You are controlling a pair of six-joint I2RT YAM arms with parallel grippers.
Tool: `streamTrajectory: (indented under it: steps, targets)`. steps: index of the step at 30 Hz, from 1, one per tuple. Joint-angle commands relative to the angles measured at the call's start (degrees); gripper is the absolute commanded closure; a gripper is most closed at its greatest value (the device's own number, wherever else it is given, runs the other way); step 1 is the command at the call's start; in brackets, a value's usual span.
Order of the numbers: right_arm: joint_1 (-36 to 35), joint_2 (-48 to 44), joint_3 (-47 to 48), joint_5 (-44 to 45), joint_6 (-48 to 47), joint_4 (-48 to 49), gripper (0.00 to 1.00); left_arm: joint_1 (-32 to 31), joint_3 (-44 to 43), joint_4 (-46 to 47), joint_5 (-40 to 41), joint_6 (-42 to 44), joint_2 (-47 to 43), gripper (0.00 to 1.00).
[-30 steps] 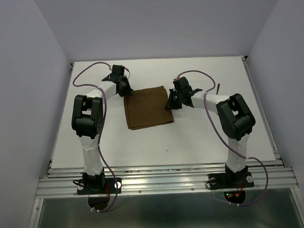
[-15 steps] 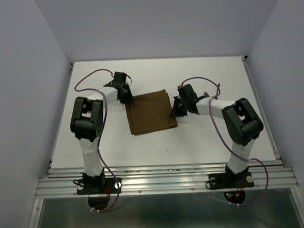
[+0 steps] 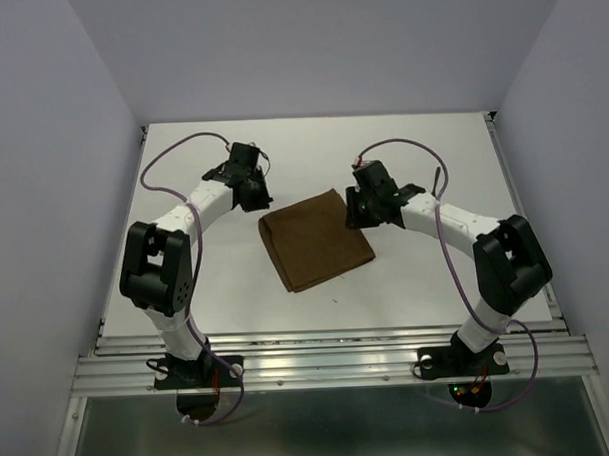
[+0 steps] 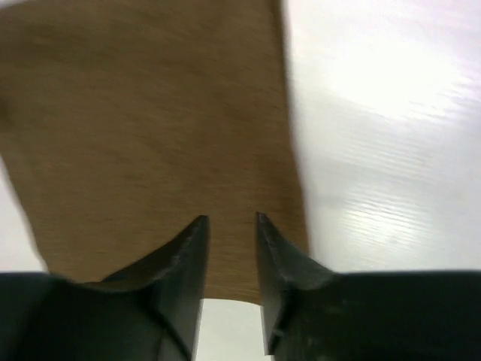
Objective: Fold the napkin into a case and place the utensils inside
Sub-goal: Pick up the lower triangle-folded napkin from the center of the board.
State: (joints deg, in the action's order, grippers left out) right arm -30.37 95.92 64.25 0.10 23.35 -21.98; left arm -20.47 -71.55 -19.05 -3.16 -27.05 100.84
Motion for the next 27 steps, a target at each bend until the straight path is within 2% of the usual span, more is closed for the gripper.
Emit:
streamTrajectory:
  steps: [1, 4, 6, 7, 8, 14, 18, 23, 27]
  targets:
    - [-6.4, -0.1, 7.0, 3.7, -2.3, -0.9, 0.52, 3.2, -5.3, -4.2, 4.0, 2.2, -7.3, 0.88]
    - [-11.6, 3.6, 13.7, 6.4, -2.1, -1.1, 0.38, 7.2, -4.0, -4.9, 3.4, 1.9, -10.2, 0.69]
    - [-14.0, 9.0, 20.3, 9.0, -1.3, -2.2, 0.34, 11.1, -2.1, -5.6, 3.5, 1.5, -13.2, 0.62]
    - [-14.6, 10.9, 22.6, 10.4, -1.2, -2.2, 0.31, 13.4, -0.9, -5.9, 3.4, 0.9, -15.1, 0.62]
    - [-15.2, 13.0, 24.8, 11.4, -1.0, -2.3, 0.31, 13.4, -0.4, -6.2, 3.4, 0.8, -16.1, 0.61]
    - [-19.4, 27.1, 41.3, 16.1, -3.9, -5.1, 0.27, 19.9, 3.4, -6.7, 1.1, 0.1, -21.6, 0.43]
    - [-21.1, 32.9, 47.8, 17.5, -5.6, -5.7, 0.25, 22.6, 5.5, -6.1, -0.4, 0.5, -22.4, 0.41]
    - [-22.2, 39.3, 54.3, 19.1, -6.7, -6.7, 0.23, 23.0, 8.1, -4.2, -2.5, 0.4, -22.4, 0.41]
    - [-22.7, 41.6, 56.2, 19.7, -7.2, -7.0, 0.22, 23.0, 9.1, -3.8, -3.3, 0.6, -22.2, 0.41]
